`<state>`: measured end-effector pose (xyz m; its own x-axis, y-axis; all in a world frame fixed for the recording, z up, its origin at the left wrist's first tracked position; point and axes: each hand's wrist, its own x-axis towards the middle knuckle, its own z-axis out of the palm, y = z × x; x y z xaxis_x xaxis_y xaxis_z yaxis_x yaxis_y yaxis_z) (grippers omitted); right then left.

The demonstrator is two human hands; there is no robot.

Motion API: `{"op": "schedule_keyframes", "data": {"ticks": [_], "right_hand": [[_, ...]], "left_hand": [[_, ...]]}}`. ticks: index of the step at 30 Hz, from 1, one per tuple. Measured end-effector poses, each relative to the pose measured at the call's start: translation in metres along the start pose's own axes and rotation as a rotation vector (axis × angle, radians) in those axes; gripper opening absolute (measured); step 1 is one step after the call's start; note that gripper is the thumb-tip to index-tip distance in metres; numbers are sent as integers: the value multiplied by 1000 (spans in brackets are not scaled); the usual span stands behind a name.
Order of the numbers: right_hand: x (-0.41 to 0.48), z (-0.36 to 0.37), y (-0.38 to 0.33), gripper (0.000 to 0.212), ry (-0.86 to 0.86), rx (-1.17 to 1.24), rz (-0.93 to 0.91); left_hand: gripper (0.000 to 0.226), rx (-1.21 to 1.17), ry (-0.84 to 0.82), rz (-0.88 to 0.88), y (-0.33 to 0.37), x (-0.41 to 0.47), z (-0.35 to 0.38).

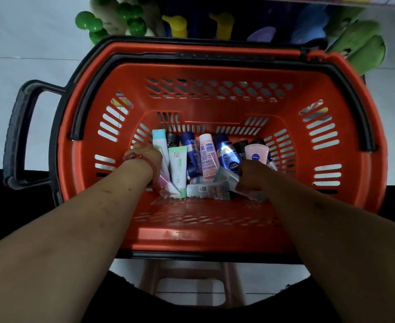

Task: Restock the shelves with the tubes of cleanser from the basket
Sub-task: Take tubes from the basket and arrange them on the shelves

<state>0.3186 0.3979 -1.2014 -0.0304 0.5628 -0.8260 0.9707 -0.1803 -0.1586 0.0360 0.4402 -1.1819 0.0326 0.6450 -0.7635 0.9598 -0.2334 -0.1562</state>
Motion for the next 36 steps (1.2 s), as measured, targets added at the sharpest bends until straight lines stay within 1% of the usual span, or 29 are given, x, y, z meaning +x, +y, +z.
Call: {"op": "schedule_keyframes", "data": {"ticks": [2,3,6,8,10,12,14,17,18,20,22,25,28,31,36], "right_hand": [[0,0,-1,50,-13,-16,3],[1,-1,-1,47,-15,-27,-2],[1,-2,1,38,3,-8,-22],[-2,-6,-1,36,33,32,-38],[-5,-12,-4,22,85,95,-46],[-7,-17,-7,24,142,289,-32],[-12,-22,-10,20,194,538,-12],[-28,-31,-16,11,208,946,-17],[-34,-35,-18,12,212,1059,-31],[-46,-43,-23,17,232,1215,-71],[-59,-51,-27,23,250,1302,-114],[-77,-58,-30,21,259,1409,-166],[-91,-59,-31,21,270,1466,-198],[-104,-58,-33,22,270,1511,-229],[-127,-66,-38,27,297,1518,-284]], "left_hand": [[74,-5,0,16,-2,-3,1],[71,9,6,34,-3,-4,0],[55,-13,41,71,-5,-6,-1],[48,-2,24,95,-4,-13,-8],[49,-5,23,104,-6,-16,-11],[51,-26,46,101,-8,-21,-15],[48,-85,93,91,-10,-28,-19],[51,-196,147,62,-12,-39,-23],[54,-238,154,57,-13,-44,-23],[52,-350,164,43,-12,-51,-23],[49,-491,172,18,-10,-58,-23],[55,-788,183,-15,-8,-67,-24],[49,-1139,166,-17,-5,-76,-26],[51,-1454,97,6,1,-86,-30],[42,-1739,41,108,11,-106,-49]]}}
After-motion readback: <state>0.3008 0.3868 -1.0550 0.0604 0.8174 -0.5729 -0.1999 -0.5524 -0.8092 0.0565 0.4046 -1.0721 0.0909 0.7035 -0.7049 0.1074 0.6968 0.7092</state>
